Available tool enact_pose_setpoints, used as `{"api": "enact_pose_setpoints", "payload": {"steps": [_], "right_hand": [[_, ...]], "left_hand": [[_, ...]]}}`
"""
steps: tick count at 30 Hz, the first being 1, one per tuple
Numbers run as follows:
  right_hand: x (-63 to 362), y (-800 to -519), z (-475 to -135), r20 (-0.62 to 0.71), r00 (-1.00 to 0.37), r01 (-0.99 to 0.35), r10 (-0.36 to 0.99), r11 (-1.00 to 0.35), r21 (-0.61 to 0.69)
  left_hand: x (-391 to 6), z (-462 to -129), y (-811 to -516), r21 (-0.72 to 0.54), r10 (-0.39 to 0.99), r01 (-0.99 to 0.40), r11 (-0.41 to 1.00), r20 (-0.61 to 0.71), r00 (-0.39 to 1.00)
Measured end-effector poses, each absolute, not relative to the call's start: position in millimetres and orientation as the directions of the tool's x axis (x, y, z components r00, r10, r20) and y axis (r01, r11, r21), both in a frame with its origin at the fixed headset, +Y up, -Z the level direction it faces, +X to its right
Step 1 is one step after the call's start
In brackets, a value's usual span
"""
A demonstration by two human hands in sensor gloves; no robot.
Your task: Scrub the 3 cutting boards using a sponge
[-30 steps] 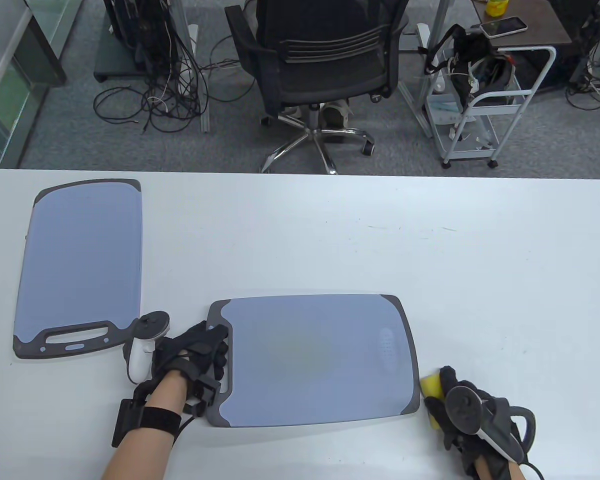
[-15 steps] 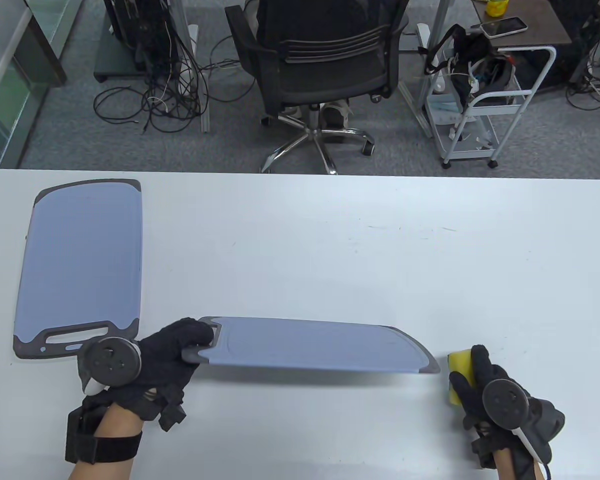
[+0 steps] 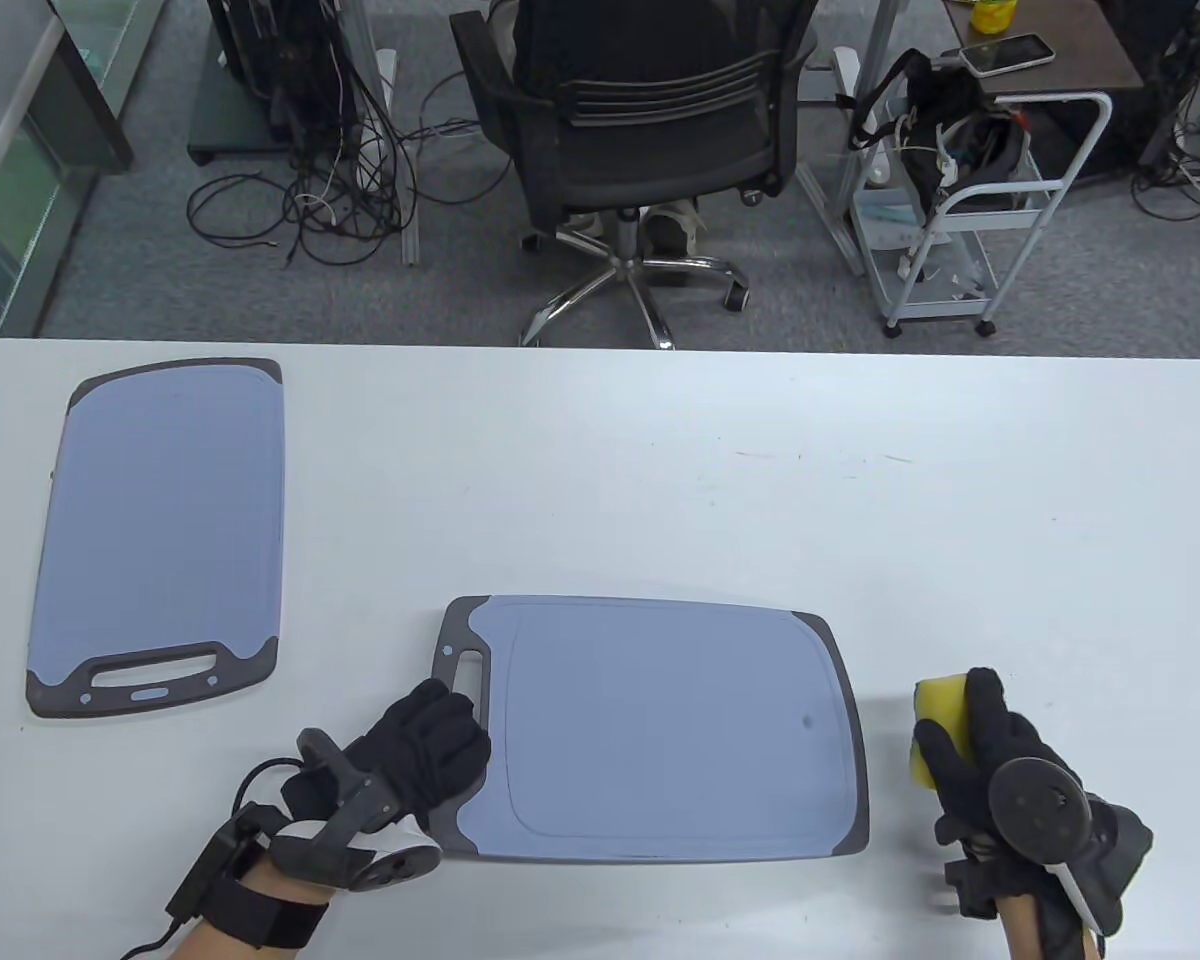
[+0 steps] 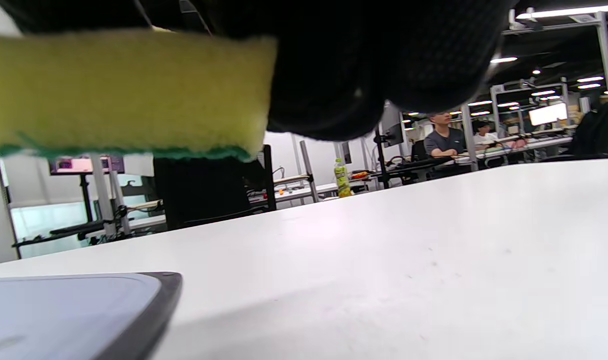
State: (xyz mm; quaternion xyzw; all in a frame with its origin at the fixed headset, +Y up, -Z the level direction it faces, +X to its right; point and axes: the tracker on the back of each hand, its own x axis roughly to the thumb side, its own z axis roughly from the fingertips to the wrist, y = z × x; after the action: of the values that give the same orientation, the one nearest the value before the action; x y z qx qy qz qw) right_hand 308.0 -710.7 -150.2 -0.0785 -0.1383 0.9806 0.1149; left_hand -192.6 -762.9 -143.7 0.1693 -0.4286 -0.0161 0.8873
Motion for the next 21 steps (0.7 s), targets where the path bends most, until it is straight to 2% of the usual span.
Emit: {"api": "enact_pose_setpoints", "payload": {"steps": [2, 4, 9, 13, 15, 18, 19, 21], "right_hand": [[287.3, -702.2, -162.5, -0.081, -0.973, -0.187, 0.216, -0.945, -0.269], [257.0, -695.9, -178.9, -0.023, -0.98, -0.189, 0.2, -0.955, -0.23], [141.5, -695.9, -225.1, 0.161, -0.975, -0.168, 0.15, -0.98, -0.106], [43.0, -704.9, -248.2, 0.278, -0.952, -0.14, 0.127, -0.99, -0.026], [7.3, -711.4, -252.7, 0.325, -0.941, -0.105, 0.095, -0.994, -0.013], [-19.0, -721.2, -259.4, 0.363, -0.932, -0.011, 0.019, -1.0, 0.023], [-18.1, -721.7, -260.9, 0.347, -0.938, 0.021, -0.01, -0.999, 0.027], [-6.2, -723.6, -266.7, 0.316, -0.949, 0.005, 0.013, -0.998, 0.058]], "left_hand": [[-193.5, -142.4, -762.0, 0.308, -0.153, -0.15, 0.939, 0.768, 0.622], [-193.3, -144.0, -762.5, 0.262, -0.075, -0.223, 0.939, 0.788, 0.611], [-182.0, -145.3, -764.3, 0.22, -0.091, -0.166, 0.961, 0.82, 0.564], [-183.4, -149.7, -764.9, 0.184, -0.054, -0.174, 0.968, 0.821, 0.569], [-182.7, -149.0, -764.7, 0.19, -0.063, -0.167, 0.968, 0.819, 0.571], [-181.8, -147.5, -764.3, 0.202, -0.078, -0.159, 0.966, 0.819, 0.569], [-181.7, -147.6, -764.4, 0.202, -0.078, -0.157, 0.967, 0.818, 0.569], [-182.5, -148.6, -763.6, 0.191, -0.065, -0.165, 0.968, 0.818, 0.571]]}}
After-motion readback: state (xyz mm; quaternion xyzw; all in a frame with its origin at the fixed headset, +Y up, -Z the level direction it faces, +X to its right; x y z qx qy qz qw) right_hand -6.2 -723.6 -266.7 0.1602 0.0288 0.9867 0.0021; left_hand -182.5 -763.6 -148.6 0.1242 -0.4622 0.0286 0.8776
